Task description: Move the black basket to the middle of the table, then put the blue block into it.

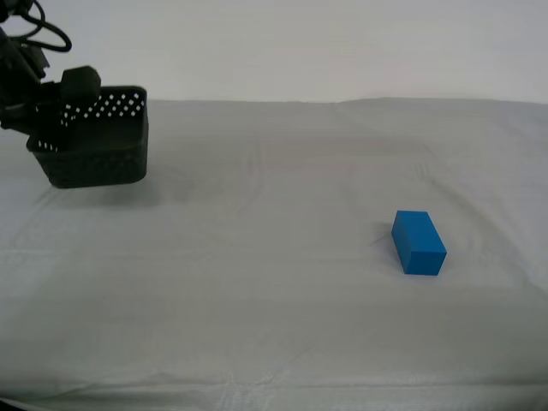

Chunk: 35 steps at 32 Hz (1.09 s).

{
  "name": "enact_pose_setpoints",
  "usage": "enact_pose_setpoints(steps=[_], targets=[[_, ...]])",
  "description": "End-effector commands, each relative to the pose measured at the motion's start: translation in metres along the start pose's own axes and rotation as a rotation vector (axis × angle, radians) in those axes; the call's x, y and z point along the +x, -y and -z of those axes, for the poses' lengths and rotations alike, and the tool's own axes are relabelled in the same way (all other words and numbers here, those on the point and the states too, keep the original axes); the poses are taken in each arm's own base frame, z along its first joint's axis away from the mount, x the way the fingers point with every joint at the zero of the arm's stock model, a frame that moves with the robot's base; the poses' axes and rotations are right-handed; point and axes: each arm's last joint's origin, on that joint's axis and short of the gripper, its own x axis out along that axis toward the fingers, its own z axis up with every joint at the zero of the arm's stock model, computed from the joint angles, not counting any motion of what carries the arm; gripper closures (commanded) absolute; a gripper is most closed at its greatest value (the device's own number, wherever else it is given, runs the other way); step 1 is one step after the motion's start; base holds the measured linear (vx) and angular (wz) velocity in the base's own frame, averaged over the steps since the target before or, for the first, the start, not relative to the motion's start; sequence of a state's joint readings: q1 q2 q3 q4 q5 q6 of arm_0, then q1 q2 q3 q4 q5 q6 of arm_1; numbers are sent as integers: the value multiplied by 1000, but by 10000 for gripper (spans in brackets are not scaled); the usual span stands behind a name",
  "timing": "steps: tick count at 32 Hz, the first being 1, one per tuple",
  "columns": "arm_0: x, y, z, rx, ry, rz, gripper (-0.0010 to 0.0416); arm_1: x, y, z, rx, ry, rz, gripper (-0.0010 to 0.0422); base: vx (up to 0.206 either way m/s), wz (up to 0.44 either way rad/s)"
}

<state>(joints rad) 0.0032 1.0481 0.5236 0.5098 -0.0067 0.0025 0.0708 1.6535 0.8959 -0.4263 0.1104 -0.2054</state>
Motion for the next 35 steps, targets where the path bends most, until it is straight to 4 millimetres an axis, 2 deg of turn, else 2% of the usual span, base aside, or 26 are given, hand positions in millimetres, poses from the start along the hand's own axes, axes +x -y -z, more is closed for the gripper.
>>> enact_pose_setpoints(steps=[1,6,8,11,13,14,15,16,20,25,28,31,34,35], targets=[[0,0,-1,3,3,0,405,-15,21,-4,20,11,34,413,0,0],[0,0,-1,5,3,0,405,-20,63,-8,91,27,88,413,0,0],[0,0,0,6,3,-1,405,-20,93,-7,140,36,130,413,0,0],[0,-1,0,6,2,-2,405,-15,123,-7,196,25,163,413,0,0],[0,-1,0,6,1,-3,405,-9,143,-6,237,12,183,413,0,0],[0,-1,0,7,0,-3,405,0,162,-6,272,-5,195,413,0,0],[0,-1,0,8,-1,-4,405,4,170,-5,287,-13,198,413,0,0],[0,-1,0,8,-2,-4,405,15,186,-7,314,-25,207,413,0,0],[0,-1,2,8,-19,-4,405,38,220,-10,367,-77,209,413,0,0],[0,-1,2,13,-20,-4,405,59,246,-6,427,-144,195,412,0,0],[0,-1,2,15,-21,-4,405,69,251,0,469,-172,199,412,0,0],[0,-1,2,16,-20,-4,405,69,251,1,476,-181,207,409,0,0],[0,-1,2,17,-20,-4,405,69,251,1,477,-178,206,380,0,0],[0,-1,2,18,-20,-4,405,69,251,1,476,-178,206,356,0,0]])
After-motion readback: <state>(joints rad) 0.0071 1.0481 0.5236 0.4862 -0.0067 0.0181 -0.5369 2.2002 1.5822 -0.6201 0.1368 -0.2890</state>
